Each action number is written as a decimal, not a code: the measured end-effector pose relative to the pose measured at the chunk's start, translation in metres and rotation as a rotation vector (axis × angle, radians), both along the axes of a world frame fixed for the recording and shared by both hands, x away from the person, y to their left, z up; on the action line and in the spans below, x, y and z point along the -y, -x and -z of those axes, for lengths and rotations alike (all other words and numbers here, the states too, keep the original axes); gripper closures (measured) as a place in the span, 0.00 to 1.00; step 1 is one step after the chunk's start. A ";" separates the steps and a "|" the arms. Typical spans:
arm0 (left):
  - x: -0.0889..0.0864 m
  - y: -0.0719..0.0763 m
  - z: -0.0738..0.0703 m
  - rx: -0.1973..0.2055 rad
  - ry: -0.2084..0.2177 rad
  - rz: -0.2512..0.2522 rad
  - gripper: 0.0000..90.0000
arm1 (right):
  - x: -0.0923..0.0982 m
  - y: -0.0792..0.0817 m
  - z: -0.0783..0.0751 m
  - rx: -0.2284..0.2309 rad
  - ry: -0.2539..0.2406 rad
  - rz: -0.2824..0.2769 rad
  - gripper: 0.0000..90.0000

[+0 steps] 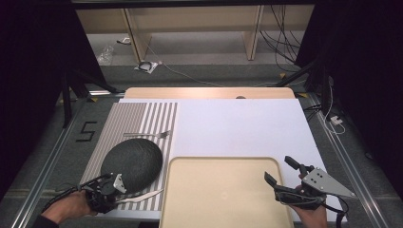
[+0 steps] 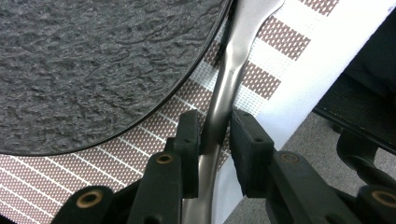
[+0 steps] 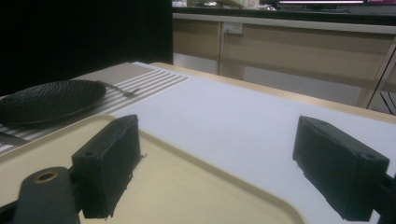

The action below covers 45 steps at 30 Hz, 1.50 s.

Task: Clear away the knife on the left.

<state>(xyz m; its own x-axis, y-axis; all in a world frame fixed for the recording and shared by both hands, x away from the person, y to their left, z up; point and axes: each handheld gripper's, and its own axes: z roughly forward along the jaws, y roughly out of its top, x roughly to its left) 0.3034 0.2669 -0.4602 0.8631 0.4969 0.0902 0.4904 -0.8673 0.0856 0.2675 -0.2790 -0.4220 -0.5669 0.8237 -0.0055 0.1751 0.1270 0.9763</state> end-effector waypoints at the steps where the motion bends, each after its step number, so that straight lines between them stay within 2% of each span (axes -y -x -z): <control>1: 0.000 0.000 0.000 -0.001 0.001 0.002 0.80 | 0.000 0.000 0.000 -0.001 0.001 0.000 0.18; 13: 0.006 -0.001 0.000 -0.009 -0.026 0.033 0.82 | -0.001 0.000 0.000 -0.002 0.000 -0.005 0.18; 18: 0.008 0.000 0.000 -0.014 -0.034 0.054 0.86 | -0.001 0.000 0.000 -0.003 0.003 -0.008 0.18; 26: 0.008 0.001 0.000 0.001 -0.038 0.069 0.88 | -0.001 0.000 0.000 -0.008 0.006 -0.010 0.18; 30: 0.006 0.002 0.000 0.006 -0.019 0.070 0.88 | -0.001 0.000 0.000 -0.006 0.007 -0.013 0.18; 38: 0.009 0.004 -0.001 0.002 -0.024 0.087 0.88 | -0.002 -0.001 0.001 -0.009 0.007 -0.015 0.18; 44: 0.004 0.006 -0.005 -0.002 -0.018 0.071 0.88 | -0.001 -0.001 0.001 -0.007 0.007 -0.014 0.18; 45: 0.003 0.007 -0.006 -0.003 -0.006 0.064 0.88 | -0.001 -0.001 0.001 -0.008 0.006 -0.015 0.18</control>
